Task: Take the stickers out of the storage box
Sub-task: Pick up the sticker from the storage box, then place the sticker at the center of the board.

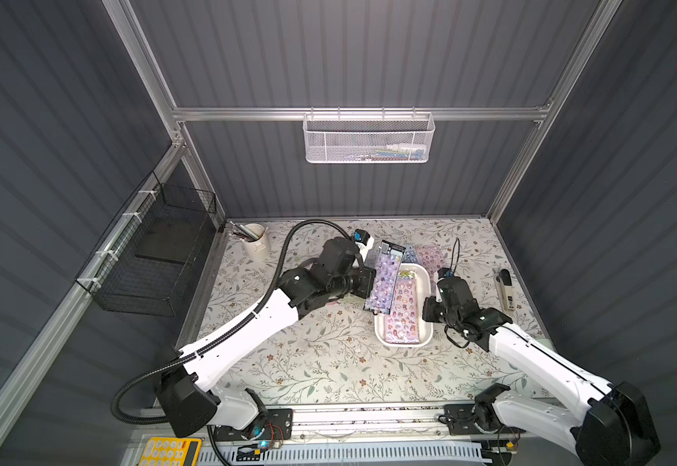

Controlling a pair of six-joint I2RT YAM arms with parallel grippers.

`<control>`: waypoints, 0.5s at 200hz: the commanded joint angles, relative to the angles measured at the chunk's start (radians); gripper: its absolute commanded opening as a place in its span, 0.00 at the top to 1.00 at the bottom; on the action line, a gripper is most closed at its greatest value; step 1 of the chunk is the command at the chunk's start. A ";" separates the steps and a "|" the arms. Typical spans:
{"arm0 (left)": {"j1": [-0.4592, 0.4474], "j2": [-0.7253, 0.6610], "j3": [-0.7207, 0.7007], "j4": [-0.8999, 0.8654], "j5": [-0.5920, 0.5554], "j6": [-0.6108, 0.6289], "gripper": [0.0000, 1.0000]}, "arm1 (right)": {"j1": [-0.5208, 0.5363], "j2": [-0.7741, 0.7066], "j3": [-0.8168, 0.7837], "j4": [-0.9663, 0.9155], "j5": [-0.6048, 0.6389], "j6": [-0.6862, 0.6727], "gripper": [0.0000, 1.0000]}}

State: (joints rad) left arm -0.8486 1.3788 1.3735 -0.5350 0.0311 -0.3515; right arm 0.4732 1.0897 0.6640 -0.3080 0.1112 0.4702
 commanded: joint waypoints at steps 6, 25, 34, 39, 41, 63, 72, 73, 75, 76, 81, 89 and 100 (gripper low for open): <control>0.057 -0.070 0.004 -0.189 0.075 0.027 1.00 | 0.001 0.017 0.037 0.054 -0.059 -0.015 1.00; 0.130 -0.110 -0.039 -0.262 0.098 0.015 1.00 | 0.001 0.022 0.036 0.064 -0.082 -0.016 1.00; 0.165 -0.120 -0.059 -0.309 0.095 0.014 1.00 | 0.001 0.021 0.035 0.068 -0.093 -0.016 1.00; 0.185 -0.124 -0.067 -0.336 0.093 0.016 1.00 | 0.000 0.022 0.034 0.072 -0.099 -0.016 1.00; 0.191 -0.125 -0.074 -0.347 0.091 0.017 1.00 | 0.000 0.021 0.032 0.073 -0.102 -0.015 1.00; 0.286 -0.141 -0.132 -0.433 0.073 0.033 1.00 | 0.001 0.015 0.025 0.088 -0.127 -0.013 1.00; 0.322 -0.149 -0.157 -0.453 0.071 0.040 1.00 | 0.000 0.007 0.020 0.090 -0.135 -0.011 1.00; 0.326 -0.150 -0.161 -0.455 0.071 0.041 1.00 | 0.000 0.007 0.019 0.092 -0.136 -0.010 1.00; 0.333 -0.151 -0.167 -0.460 0.070 0.043 1.00 | 0.000 0.006 0.019 0.092 -0.138 -0.011 1.00; 0.337 -0.150 -0.170 -0.462 0.069 0.044 1.00 | 0.000 0.005 0.020 0.093 -0.138 -0.011 1.00; 0.354 -0.154 -0.180 -0.472 0.065 0.047 1.00 | 0.001 0.000 0.017 0.098 -0.144 -0.009 1.00; 0.380 -0.159 -0.199 -0.473 0.057 0.053 1.00 | 0.001 -0.009 0.010 0.105 -0.154 -0.004 1.00; 0.417 -0.159 -0.221 -0.504 0.049 0.065 1.00 | 0.001 -0.021 0.003 0.111 -0.166 -0.001 1.00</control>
State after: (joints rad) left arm -0.4885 1.2415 1.1904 -0.9215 0.0898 -0.3313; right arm 0.4732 1.1080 0.6693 -0.2596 -0.0048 0.4603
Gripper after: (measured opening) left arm 0.047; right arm 0.086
